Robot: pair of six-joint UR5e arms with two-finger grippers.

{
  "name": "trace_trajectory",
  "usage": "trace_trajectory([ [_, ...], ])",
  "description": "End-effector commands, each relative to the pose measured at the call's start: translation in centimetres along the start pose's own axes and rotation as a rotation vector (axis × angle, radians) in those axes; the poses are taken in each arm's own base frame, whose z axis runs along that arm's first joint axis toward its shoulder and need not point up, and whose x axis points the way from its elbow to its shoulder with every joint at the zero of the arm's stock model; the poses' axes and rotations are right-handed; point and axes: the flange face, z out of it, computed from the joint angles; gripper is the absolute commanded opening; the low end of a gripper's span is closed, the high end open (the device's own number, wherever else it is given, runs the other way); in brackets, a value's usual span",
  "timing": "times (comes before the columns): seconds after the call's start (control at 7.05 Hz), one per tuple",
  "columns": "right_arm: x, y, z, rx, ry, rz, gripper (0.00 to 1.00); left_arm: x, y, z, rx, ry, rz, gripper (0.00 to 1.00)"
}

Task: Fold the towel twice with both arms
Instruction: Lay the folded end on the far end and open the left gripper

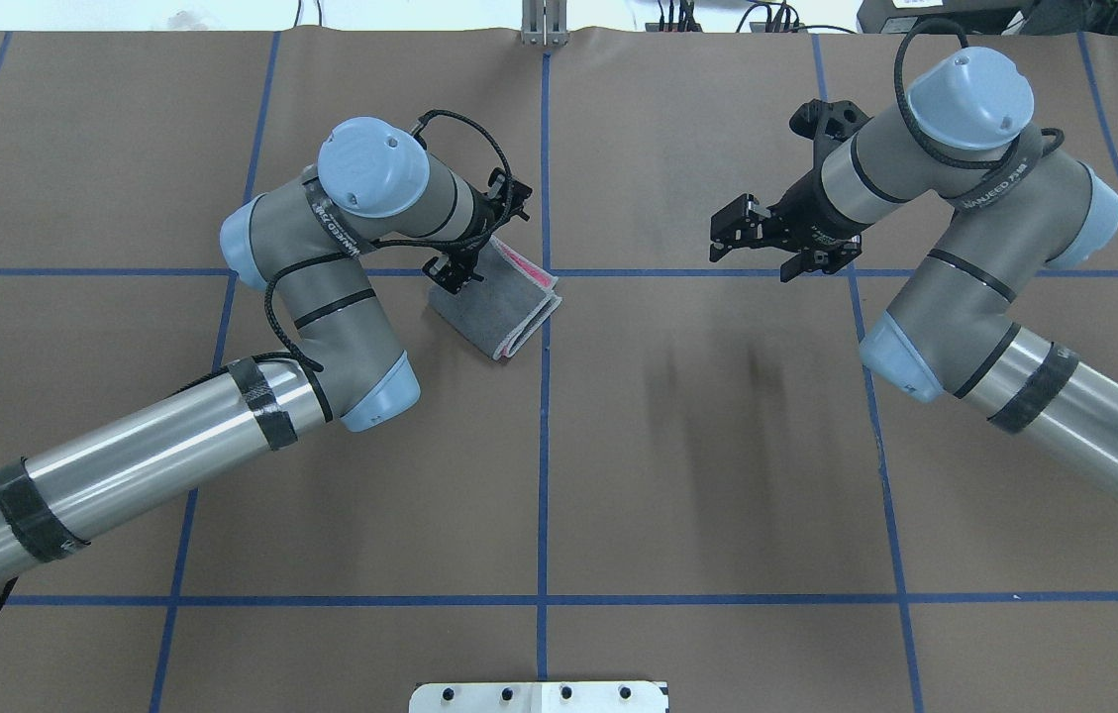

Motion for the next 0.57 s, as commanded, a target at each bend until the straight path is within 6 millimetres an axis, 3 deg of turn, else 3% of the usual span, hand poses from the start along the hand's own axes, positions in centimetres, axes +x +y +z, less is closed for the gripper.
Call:
trace_trajectory([
  [0.0,0.0,0.0,0.0,0.000,0.000,0.000,1.00,-0.3,-1.0,1.1,0.005,0.002,0.005,1.00],
  [0.28,0.0,-0.1,-0.1,0.001,0.000,0.001,1.00,0.2,-1.1,2.3,-0.001,0.017,0.010,1.00],
  [0.43,0.1,-0.2,-0.2,0.004,0.001,0.003,1.00,0.8,-1.5,1.8,0.004,0.026,0.007,1.00],
])
